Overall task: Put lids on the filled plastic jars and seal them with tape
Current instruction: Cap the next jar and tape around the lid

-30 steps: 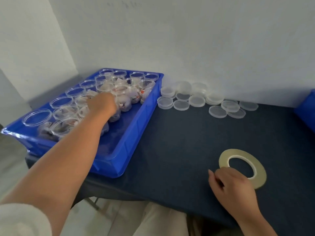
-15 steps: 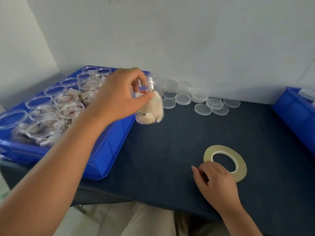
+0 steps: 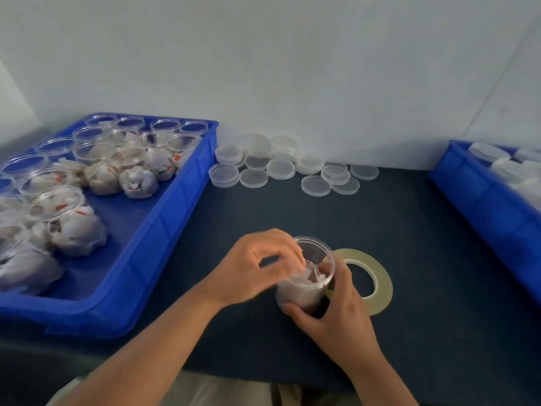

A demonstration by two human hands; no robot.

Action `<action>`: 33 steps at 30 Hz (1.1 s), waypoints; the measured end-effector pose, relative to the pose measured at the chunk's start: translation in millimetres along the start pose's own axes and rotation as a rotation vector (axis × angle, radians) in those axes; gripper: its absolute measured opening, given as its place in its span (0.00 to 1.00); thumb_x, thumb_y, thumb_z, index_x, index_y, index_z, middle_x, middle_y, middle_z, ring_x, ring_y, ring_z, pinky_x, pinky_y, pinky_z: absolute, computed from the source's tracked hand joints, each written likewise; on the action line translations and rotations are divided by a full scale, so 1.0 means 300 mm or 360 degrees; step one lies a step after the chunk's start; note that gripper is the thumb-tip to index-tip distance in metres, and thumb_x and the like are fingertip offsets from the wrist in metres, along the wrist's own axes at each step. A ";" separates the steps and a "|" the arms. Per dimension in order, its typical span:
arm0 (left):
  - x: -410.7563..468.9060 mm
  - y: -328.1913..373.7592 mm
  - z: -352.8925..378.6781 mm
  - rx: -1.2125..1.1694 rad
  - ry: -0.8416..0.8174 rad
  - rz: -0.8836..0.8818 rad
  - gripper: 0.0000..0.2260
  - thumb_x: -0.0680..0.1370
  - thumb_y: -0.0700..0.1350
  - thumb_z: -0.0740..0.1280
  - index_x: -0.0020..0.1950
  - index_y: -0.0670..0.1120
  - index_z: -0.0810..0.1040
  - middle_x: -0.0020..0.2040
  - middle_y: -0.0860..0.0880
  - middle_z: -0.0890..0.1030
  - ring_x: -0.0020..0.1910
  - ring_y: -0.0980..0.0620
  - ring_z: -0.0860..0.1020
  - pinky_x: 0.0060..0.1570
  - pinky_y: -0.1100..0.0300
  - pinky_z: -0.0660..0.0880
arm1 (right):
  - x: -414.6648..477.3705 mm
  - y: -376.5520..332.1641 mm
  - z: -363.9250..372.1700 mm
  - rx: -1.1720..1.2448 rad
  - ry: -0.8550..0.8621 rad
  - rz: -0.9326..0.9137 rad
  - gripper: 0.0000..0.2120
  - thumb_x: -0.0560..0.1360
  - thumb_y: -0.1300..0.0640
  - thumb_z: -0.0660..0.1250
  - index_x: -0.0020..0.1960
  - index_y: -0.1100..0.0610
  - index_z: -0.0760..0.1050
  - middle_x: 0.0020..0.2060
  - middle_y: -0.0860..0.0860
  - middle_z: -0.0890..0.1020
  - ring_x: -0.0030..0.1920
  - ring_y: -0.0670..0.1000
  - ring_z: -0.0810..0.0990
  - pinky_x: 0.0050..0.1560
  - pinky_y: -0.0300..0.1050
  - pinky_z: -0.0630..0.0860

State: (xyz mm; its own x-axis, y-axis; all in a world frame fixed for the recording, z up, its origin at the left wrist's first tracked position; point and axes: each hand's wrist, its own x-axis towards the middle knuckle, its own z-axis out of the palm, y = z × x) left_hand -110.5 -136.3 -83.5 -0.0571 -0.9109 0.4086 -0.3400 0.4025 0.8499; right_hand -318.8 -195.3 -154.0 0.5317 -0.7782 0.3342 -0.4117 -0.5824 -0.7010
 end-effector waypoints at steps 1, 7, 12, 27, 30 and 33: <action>0.039 -0.017 -0.018 -0.0405 0.0142 -0.0179 0.13 0.82 0.55 0.68 0.48 0.49 0.88 0.52 0.46 0.86 0.59 0.44 0.83 0.63 0.47 0.79 | 0.003 0.002 0.004 -0.0011 0.0016 0.0008 0.53 0.65 0.29 0.76 0.81 0.42 0.53 0.67 0.24 0.69 0.67 0.32 0.72 0.65 0.38 0.75; 0.417 -0.291 -0.060 0.0788 0.0050 -0.0685 0.12 0.84 0.47 0.65 0.66 0.56 0.81 0.65 0.59 0.82 0.66 0.61 0.78 0.67 0.60 0.73 | 0.008 0.000 0.021 -0.0195 0.0105 -0.0085 0.53 0.66 0.29 0.74 0.82 0.39 0.50 0.68 0.32 0.70 0.63 0.34 0.69 0.63 0.35 0.68; 0.653 -0.488 0.035 0.1406 -0.0447 -0.0642 0.28 0.87 0.47 0.61 0.86 0.46 0.56 0.86 0.46 0.53 0.85 0.47 0.49 0.82 0.45 0.54 | 0.010 0.021 0.025 -0.0201 0.0105 -0.0127 0.56 0.66 0.29 0.74 0.83 0.38 0.47 0.72 0.34 0.71 0.67 0.35 0.71 0.67 0.30 0.67; 0.158 -0.282 -0.046 0.0687 0.0342 -0.0527 0.11 0.83 0.55 0.63 0.54 0.55 0.84 0.46 0.55 0.81 0.50 0.56 0.79 0.48 0.56 0.79 | 0.008 0.018 0.010 -0.0148 0.0075 -0.0031 0.51 0.66 0.27 0.74 0.80 0.37 0.52 0.67 0.25 0.68 0.65 0.33 0.70 0.64 0.31 0.67; 0.044 -0.202 -0.069 -0.0430 0.0980 -0.0917 0.11 0.84 0.57 0.62 0.55 0.57 0.83 0.50 0.51 0.83 0.52 0.46 0.83 0.41 0.47 0.85 | 0.007 0.010 0.007 -0.0150 0.0068 -0.0026 0.51 0.66 0.27 0.74 0.80 0.37 0.52 0.67 0.26 0.69 0.66 0.35 0.72 0.64 0.31 0.68; -0.055 -0.172 -0.089 -0.0449 0.0993 -0.1131 0.07 0.85 0.58 0.62 0.59 0.66 0.79 0.50 0.43 0.83 0.40 0.45 0.86 0.36 0.46 0.84 | 0.007 0.004 0.005 -0.0165 0.0065 -0.0010 0.50 0.67 0.27 0.75 0.80 0.40 0.54 0.67 0.30 0.71 0.66 0.38 0.75 0.64 0.34 0.71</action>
State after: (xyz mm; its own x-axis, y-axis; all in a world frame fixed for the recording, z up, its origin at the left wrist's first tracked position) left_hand -66.9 -139.7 -125.0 0.6067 -0.7707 -0.1946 0.1374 -0.1394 0.9807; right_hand -317.2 -197.2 -155.2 0.5045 -0.7823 0.3654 -0.4841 -0.6067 -0.6305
